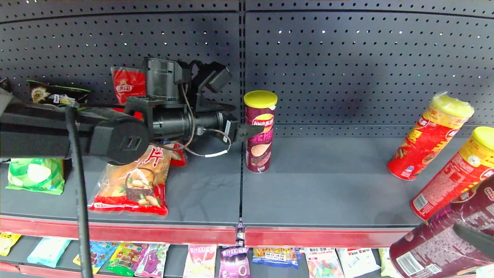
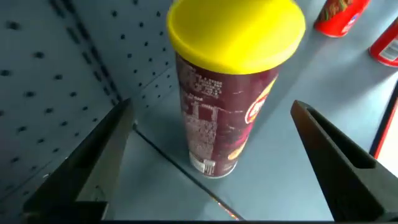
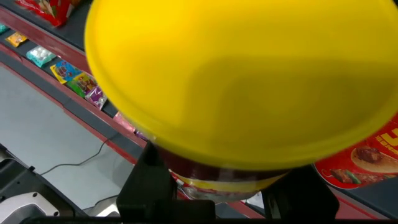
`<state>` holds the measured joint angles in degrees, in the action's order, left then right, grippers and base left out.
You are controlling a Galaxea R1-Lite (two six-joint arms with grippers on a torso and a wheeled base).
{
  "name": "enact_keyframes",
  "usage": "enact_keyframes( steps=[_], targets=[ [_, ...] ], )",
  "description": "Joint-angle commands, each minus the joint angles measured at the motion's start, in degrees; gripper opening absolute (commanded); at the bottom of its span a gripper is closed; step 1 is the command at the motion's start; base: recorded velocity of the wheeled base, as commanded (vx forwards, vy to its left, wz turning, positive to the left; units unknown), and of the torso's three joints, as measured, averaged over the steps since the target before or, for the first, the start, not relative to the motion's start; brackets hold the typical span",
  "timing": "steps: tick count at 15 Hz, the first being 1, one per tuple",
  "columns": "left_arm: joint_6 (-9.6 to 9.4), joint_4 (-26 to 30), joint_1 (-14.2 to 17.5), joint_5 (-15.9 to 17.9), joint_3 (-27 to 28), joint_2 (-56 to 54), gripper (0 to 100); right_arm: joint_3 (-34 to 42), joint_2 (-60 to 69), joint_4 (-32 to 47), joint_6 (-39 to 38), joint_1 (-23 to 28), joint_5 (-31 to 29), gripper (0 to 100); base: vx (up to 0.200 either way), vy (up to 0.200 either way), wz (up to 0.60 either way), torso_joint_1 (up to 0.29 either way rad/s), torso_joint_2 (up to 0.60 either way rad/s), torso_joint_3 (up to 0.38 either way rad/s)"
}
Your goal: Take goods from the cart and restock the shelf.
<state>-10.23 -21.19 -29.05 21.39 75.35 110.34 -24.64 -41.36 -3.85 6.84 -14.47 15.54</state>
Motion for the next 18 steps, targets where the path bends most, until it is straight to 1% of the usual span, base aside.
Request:
enact_keyframes(
  steps=[1, 4, 8, 12, 13, 18],
  targets=[
    [0.03, -0.3, 0.0, 1.1, 1.7, 2.4, 100, -0.1, 0.1, 0.0, 0.0, 0.0, 0.0, 0, 0.0, 0.0, 0.0, 0.0, 0.0, 0.0],
    [0.03, -0.3, -0.2, 1.8, 4.8, 4.9, 100, 0.0, 0.4, 0.2, 0.0, 0.0, -0.1, 0, 0.0, 0.0, 0.0, 0.0, 0.0, 0.0],
    [0.03, -0.1, -1.5, 2.9, 8.4, 7.9, 100, 0.0, 0.4, 0.2, -0.1, 0.1, -0.1, 0, 0.0, 0.0, 0.0, 0.0, 0.0, 0.0],
    [0.03, -0.3, -1.6, 3.0, 9.0, 9.1, 100, 0.1, 0.5, 0.2, -0.1, 0.1, -0.2, 0, 0.0, 0.0, 0.0, 0.0, 0.0, 0.0],
    [-0.06, -0.4, -1.6, 3.0, 9.8, 9.8, 0, 0.2, 0.5, 0.2, -0.1, 0.1, -0.2, 0, 0.0, 0.0, 0.0, 0.0, 0.0, 0.0],
    [0.03, -0.3, -1.8, 3.3, 10.1, 9.7, 0, 0.3, 0.4, 0.3, -0.1, 0.1, -0.2, 0, 0.0, 0.0, 0.0, 0.0, 0.0, 0.0]
  ],
)
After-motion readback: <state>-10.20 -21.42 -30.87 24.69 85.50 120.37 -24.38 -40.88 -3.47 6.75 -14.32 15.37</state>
